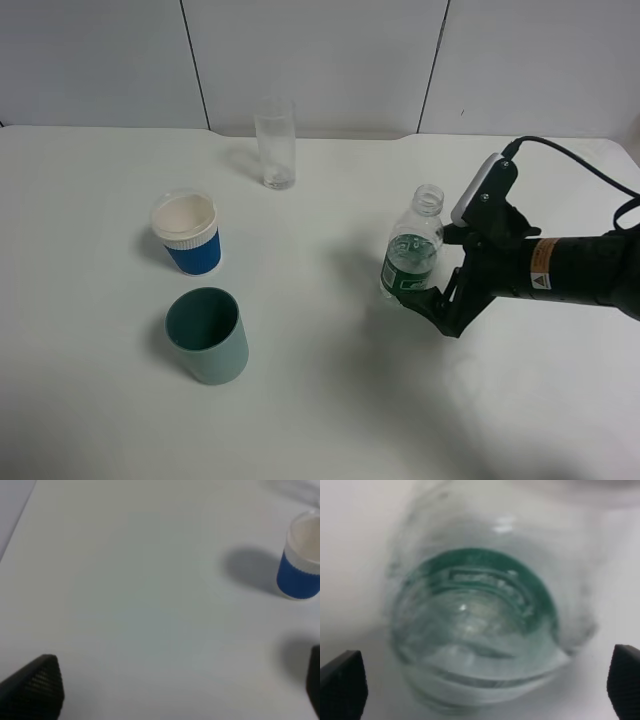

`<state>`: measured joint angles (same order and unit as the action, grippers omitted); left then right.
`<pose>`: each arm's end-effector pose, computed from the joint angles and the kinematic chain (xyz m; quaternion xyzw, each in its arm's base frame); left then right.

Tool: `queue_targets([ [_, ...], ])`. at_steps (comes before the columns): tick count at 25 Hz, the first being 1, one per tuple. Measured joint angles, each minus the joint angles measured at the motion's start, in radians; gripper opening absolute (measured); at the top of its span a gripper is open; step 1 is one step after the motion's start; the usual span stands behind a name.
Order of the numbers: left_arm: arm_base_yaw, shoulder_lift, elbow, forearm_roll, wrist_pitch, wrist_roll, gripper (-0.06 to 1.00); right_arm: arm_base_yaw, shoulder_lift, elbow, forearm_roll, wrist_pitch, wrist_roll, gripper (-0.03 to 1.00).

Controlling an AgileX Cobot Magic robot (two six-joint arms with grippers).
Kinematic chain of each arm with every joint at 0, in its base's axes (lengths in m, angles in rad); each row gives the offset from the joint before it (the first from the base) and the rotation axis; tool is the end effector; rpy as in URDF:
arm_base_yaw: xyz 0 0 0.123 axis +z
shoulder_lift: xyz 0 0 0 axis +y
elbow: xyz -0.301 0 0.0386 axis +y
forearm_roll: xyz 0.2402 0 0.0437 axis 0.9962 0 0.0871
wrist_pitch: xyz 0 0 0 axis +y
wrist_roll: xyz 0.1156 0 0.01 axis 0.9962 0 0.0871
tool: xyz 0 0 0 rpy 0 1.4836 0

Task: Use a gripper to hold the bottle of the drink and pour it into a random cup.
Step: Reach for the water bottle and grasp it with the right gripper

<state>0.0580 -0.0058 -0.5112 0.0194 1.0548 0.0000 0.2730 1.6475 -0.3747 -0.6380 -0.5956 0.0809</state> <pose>-0.0097 0.0014 0.2660 -0.0250 0.8468 0.0251 0.5307 0.2383 0.1069 0.1339 -0.3908 0.8039 0.1111 0.4344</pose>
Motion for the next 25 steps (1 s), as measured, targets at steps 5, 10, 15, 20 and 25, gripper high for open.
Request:
queue_targets([
  [5, 0.0, 0.0, 0.0, 0.0, 0.0, 0.0, 0.98, -0.051, 0.001, -0.005, -0.011, -0.025, -0.001, 0.95],
  [10, 0.0, 0.0, 0.0, 0.0, 0.0, 0.0, 0.98, -0.079, 0.059, -0.009, -0.021, -0.096, -0.002, 0.95],
  [15, 0.0, 0.0, 0.0, 0.0, 0.0, 0.0, 0.98, -0.079, 0.158, -0.035, -0.048, -0.13, 0.0, 0.95],
  [20, 0.0, 0.0, 0.0, -0.001, 0.0, 0.0, 0.98, -0.079, 0.188, -0.062, -0.051, -0.158, 0.0, 0.95],
  [25, 0.0, 0.0, 0.0, -0.001, 0.0, 0.0, 0.98, -0.079, 0.188, -0.092, -0.09, -0.172, 0.001, 0.94],
])
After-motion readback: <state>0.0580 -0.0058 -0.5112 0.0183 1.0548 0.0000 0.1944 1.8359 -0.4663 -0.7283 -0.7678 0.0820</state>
